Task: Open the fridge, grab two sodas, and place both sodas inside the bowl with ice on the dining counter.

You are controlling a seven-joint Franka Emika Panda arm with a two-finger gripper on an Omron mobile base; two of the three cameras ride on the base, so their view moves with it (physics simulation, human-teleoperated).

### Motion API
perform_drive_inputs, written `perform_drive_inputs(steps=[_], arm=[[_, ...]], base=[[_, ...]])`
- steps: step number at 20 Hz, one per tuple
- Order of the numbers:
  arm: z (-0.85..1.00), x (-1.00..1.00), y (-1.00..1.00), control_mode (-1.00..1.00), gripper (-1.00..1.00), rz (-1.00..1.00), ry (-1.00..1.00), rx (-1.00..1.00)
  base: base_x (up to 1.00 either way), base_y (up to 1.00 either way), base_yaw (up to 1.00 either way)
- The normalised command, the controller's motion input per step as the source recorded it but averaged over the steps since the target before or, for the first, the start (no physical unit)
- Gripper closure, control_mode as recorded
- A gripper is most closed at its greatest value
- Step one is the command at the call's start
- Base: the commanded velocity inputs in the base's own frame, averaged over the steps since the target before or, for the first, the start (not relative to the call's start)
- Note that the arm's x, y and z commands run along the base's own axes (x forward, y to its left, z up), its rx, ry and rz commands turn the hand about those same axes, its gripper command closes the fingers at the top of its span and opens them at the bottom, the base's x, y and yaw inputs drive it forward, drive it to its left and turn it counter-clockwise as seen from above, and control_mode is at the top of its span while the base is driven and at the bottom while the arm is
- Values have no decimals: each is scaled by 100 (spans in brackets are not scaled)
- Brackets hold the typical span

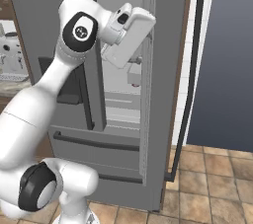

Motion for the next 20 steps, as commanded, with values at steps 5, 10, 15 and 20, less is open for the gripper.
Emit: perform_drive_inputs(steps=[5,10,15,20], arm=[[-4,-71,69,-100,-100,9,-1,8],[-22,-27,100,-100,-100,11,-3,12],[-28,0,100,-100,-100,12,0,18],[-32,0,100,-100,-100,17,0,24]], base=[[0,0,0],[0,0,0],[0,0,0],[0,0,0]])
